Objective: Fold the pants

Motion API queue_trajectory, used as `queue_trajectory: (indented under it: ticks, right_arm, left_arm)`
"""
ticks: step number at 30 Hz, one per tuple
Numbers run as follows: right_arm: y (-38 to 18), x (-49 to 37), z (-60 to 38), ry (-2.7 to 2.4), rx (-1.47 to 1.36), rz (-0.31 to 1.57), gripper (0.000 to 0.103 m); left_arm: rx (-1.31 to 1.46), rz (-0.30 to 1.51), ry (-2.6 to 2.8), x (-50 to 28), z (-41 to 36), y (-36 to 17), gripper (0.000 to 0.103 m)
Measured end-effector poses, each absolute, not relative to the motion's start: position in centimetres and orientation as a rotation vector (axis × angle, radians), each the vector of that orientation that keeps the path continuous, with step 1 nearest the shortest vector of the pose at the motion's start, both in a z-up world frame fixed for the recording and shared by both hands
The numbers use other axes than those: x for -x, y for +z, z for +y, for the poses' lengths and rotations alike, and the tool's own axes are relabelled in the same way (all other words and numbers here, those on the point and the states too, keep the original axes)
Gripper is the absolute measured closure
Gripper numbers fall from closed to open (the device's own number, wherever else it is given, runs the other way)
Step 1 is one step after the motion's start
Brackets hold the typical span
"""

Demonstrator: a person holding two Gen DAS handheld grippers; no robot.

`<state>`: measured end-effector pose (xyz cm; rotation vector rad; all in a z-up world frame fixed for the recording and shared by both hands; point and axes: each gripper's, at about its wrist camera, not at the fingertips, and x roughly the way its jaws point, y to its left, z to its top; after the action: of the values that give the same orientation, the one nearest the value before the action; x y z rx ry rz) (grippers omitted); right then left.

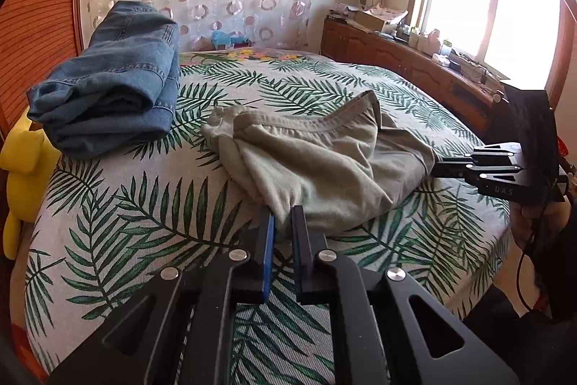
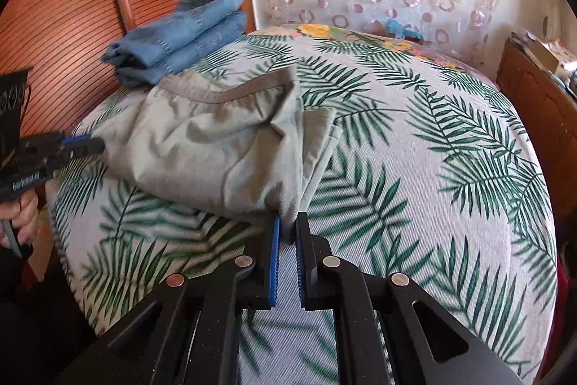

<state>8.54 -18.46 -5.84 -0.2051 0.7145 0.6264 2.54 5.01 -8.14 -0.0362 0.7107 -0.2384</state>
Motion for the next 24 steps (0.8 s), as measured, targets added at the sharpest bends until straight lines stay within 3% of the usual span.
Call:
queue_trajectory:
  ticks: [18, 21, 23, 24]
  right_arm:
    - [-4.4, -3.3, -21.1, 0.632, 0.195, 0.697, 0.095]
    - [-4.1, -2.9, -21.1, 0.625, 0.19, 0.684, 0.095]
    - [-3.6, -2.7, -21.1, 0.625, 0.187, 0.664, 0.092]
    - [-3.4, -2.6, -21.2, 0.623, 0.186, 0.654, 0.092]
  left_arm:
    - [0.002, 0.766, -0.274, -0.5, 3.7, -8.6, 0.092]
    - [-0.001, 0.764, -0.265, -0.7, 3.6, -8.5, 0.079]
    - [-0.003, 0.751, -0.257, -0.8, 3.6, -8.3, 0.057]
    - [-0.001, 0.743, -0.251, -0.9, 3.7, -8.2, 0.055]
